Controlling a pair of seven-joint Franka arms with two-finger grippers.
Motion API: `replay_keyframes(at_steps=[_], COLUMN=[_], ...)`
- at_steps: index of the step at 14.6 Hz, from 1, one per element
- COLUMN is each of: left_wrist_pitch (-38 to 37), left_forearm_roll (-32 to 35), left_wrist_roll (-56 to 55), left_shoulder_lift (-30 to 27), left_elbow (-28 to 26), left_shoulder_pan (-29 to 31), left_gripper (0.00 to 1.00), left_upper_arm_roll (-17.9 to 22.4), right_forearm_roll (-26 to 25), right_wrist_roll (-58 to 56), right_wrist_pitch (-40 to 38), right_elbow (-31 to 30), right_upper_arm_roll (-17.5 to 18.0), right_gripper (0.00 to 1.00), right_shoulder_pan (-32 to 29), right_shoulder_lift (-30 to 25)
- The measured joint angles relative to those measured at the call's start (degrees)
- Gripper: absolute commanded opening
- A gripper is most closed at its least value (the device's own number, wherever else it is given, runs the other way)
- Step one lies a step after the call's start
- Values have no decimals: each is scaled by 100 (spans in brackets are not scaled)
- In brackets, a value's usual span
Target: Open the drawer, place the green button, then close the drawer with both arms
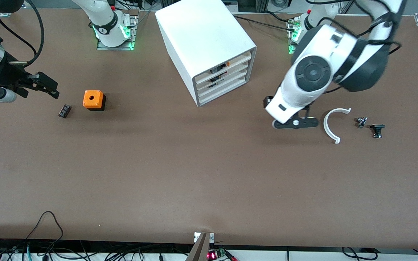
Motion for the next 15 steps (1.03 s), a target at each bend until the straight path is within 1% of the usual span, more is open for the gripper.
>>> replay_keyframes(at_steps=[3, 6, 7, 8, 9, 11, 12, 13, 15], left_wrist_pitch=[-68, -84, -87, -99, -103, -104, -104, -74, 280], left_forearm_roll=[35, 35, -4, -172, -446, -891, -995, -1057, -1068], left_wrist_roll=[808, 1349, 1464, 1599, 1806, 2542, 2846, 3025, 3160], left_shoulder_lift=[-121, -233, -312, -435, -579, -898, -1038, -1171, -1478], left_elbow=[302, 428, 433, 421, 364, 134, 3, -153, -562], left_shoulder_pan=[349, 683, 756, 781, 770, 673, 621, 592, 454], left_gripper=[100, 100, 100, 100, 100, 100, 100, 100, 100], left_upper_arm_roll=[8, 7, 36, 172, 418, 1140, 1482, 1735, 2130], right_forearm_roll=[0, 0, 0, 0, 0, 0, 0, 0, 0], right_wrist_roll=[0, 0, 0, 0, 0, 0, 0, 0, 0], right_wrist_pitch=[5, 6, 7, 7, 7, 8, 8, 8, 8], right_elbow=[0, 0, 0, 0, 0, 1, 0, 1, 0], right_upper_arm_roll=[0, 0, 0, 1, 0, 0, 1, 1, 1], right_gripper=[100, 100, 100, 100, 100, 100, 100, 100, 100], right_shoulder_pan=[0, 0, 0, 1, 0, 0, 1, 0, 1], right_shoulder_lift=[0, 0, 0, 0, 0, 0, 0, 0, 0])
